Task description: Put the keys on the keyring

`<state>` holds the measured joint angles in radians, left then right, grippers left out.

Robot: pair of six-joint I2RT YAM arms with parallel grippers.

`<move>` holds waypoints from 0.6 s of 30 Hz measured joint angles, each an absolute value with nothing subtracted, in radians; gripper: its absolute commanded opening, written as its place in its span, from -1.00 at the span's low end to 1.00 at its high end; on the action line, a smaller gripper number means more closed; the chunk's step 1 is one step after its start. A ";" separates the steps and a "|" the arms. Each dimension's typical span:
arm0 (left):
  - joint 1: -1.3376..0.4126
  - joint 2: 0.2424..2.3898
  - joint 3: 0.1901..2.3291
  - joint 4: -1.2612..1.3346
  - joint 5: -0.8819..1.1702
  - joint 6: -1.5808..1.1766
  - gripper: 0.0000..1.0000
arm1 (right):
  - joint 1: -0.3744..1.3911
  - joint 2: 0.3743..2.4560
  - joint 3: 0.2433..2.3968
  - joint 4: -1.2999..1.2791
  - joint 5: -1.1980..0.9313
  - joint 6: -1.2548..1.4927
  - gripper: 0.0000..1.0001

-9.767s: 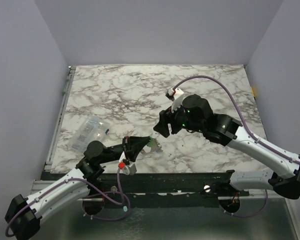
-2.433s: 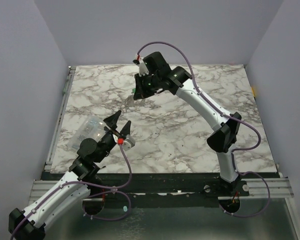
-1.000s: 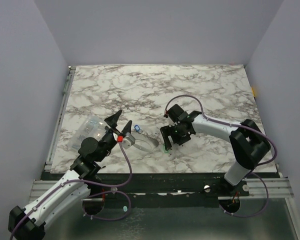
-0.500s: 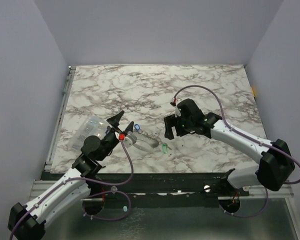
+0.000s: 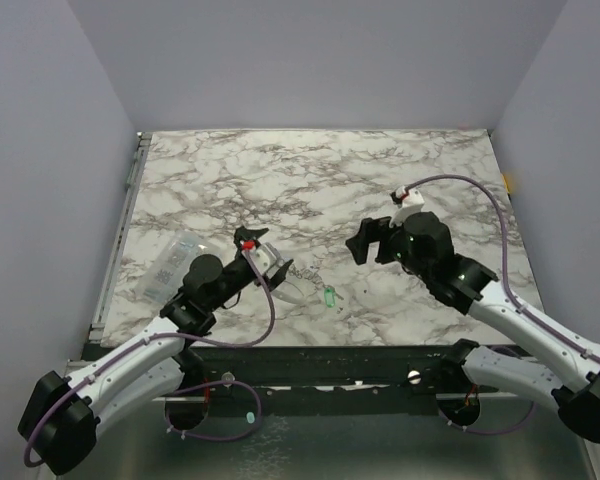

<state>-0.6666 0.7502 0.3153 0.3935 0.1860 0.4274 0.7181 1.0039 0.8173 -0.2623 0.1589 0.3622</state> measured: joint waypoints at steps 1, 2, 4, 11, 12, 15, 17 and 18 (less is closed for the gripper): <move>-0.667 0.770 0.333 0.402 0.158 0.352 0.98 | 0.718 0.972 0.799 -0.249 0.181 0.366 1.00; -0.667 0.785 0.350 0.402 0.125 0.285 0.98 | 0.718 0.935 0.776 -0.235 0.204 0.369 1.00; -0.666 0.835 0.403 0.392 0.053 0.171 0.98 | 0.718 0.852 0.719 -0.199 0.255 0.376 1.00; -0.635 0.982 0.521 0.325 -0.124 0.002 0.98 | 0.718 0.593 0.527 -0.086 0.400 0.393 1.00; -0.632 0.984 0.521 0.316 -0.138 -0.001 0.98 | 0.718 0.575 0.517 -0.078 0.410 0.393 1.00; -0.607 0.976 0.500 0.319 -0.233 0.002 0.97 | 0.718 0.552 0.509 -0.058 0.438 0.400 1.00; -0.588 0.950 0.453 0.362 -0.314 0.023 0.97 | 0.718 0.553 0.509 -0.047 0.454 0.409 1.00; -0.580 0.938 0.426 0.379 -0.351 0.033 0.97 | 0.718 0.554 0.510 -0.046 0.462 0.414 1.00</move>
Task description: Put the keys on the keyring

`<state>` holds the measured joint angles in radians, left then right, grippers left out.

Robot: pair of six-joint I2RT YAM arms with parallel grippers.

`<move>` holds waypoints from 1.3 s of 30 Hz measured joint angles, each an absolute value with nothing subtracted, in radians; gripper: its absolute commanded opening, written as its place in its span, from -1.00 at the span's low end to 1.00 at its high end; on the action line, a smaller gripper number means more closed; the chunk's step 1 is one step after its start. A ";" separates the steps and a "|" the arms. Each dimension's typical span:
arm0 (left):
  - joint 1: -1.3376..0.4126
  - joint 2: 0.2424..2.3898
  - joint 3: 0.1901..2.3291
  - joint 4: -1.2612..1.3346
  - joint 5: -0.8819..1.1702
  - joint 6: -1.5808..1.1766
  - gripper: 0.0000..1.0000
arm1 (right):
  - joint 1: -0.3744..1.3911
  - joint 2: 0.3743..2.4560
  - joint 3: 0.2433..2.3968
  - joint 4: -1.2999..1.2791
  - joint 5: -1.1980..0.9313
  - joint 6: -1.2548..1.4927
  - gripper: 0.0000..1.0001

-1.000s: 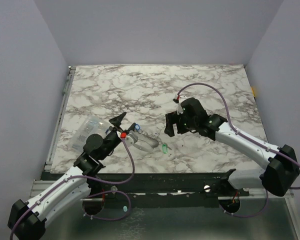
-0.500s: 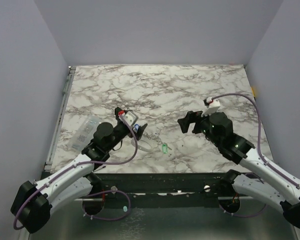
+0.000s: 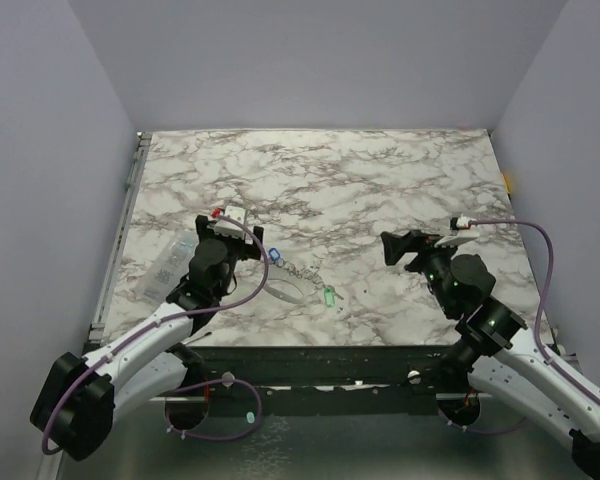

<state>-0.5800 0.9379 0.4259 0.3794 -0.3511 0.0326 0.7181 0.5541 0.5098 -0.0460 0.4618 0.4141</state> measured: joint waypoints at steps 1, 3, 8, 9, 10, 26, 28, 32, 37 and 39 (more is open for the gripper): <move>-0.571 0.930 0.400 0.401 -0.383 0.044 0.97 | 0.718 0.556 0.509 -0.046 0.469 0.419 1.00; -0.546 0.918 0.332 0.470 -0.459 0.071 0.97 | 0.718 0.562 0.509 -0.046 0.484 0.432 1.00; -0.480 0.941 0.224 0.607 -0.547 0.121 0.98 | 0.718 0.571 0.509 -0.045 0.503 0.480 1.00; -0.464 0.966 0.224 0.630 -0.551 0.121 0.98 | 0.718 0.571 0.507 -0.044 0.504 0.490 1.00; -0.445 1.000 0.225 0.660 -0.551 0.120 0.97 | 0.718 0.571 0.505 -0.042 0.503 0.500 1.00; -0.223 1.449 0.253 0.947 -0.408 0.049 0.97 | 0.718 0.541 0.433 0.023 0.451 0.563 1.00; -0.202 1.481 0.258 0.984 -0.398 0.044 0.98 | 0.718 0.543 0.431 0.032 0.441 0.568 1.00; -0.147 1.589 0.281 1.094 -0.347 0.032 0.98 | 0.718 0.545 0.431 0.042 0.424 0.571 1.00; -0.100 1.638 0.285 1.182 -0.294 0.002 0.98 | 0.718 0.545 0.430 0.047 0.421 0.574 1.00; -0.100 1.639 0.285 1.193 -0.280 -0.003 0.98 | 0.718 0.550 0.422 0.065 0.421 0.575 1.00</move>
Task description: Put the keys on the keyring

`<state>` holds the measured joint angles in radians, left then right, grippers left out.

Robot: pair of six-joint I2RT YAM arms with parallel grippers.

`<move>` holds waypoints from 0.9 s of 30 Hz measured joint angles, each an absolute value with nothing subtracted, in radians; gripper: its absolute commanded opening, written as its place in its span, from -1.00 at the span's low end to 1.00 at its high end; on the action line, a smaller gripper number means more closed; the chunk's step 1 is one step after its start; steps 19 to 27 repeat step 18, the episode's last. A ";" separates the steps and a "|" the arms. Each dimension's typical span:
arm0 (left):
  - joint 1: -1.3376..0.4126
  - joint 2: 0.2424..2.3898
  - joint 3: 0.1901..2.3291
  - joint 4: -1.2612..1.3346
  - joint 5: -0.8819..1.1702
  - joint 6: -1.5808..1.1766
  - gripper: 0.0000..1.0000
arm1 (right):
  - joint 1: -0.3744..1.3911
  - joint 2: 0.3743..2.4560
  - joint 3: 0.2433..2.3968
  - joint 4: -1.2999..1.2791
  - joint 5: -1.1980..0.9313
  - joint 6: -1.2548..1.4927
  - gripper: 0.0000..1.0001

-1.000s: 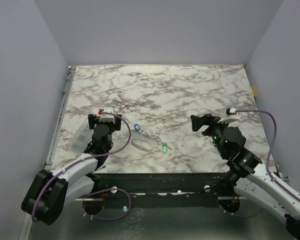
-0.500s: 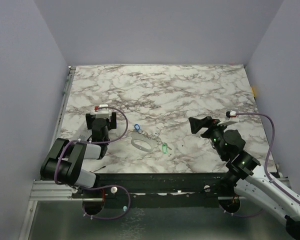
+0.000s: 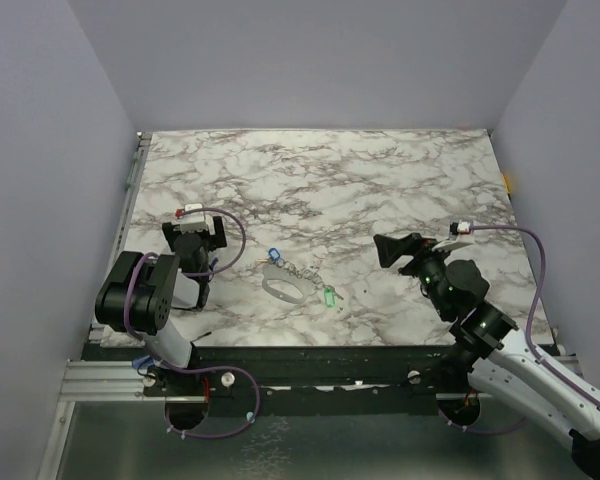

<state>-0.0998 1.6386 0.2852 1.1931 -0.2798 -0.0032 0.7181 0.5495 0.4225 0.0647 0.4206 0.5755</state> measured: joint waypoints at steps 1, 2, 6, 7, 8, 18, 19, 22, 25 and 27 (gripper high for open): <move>-0.100 1.640 0.285 1.198 -0.276 -0.004 0.98 | 0.718 0.554 0.418 0.071 0.420 0.575 1.00; -0.100 1.642 0.285 1.204 -0.272 -0.006 0.98 | 0.718 0.561 0.414 0.075 0.420 0.575 1.00; -0.101 1.644 0.285 1.216 -0.269 -0.010 0.98 | 0.718 0.592 0.413 0.078 0.420 0.572 1.00; -0.102 1.644 0.285 1.219 -0.269 -0.010 0.98 | 0.718 0.598 0.413 0.076 0.421 0.570 1.00; -0.104 1.644 0.285 1.221 -0.269 -0.010 0.97 | 0.718 0.602 0.413 0.074 0.421 0.568 1.00; -0.107 1.644 0.285 1.233 -0.269 -0.010 0.98 | 0.718 0.588 0.414 0.054 0.421 0.554 1.00; -0.107 1.644 0.285 1.233 -0.269 -0.010 0.98 | 0.718 0.588 0.414 0.054 0.421 0.554 1.00; -0.107 1.644 0.285 1.233 -0.269 -0.010 0.98 | 0.718 0.588 0.414 0.054 0.421 0.554 1.00; -0.107 1.644 0.285 1.233 -0.269 -0.010 0.98 | 0.718 0.588 0.414 0.054 0.421 0.554 1.00; -0.107 1.644 0.285 1.233 -0.269 -0.010 0.98 | 0.718 0.588 0.414 0.054 0.421 0.554 1.00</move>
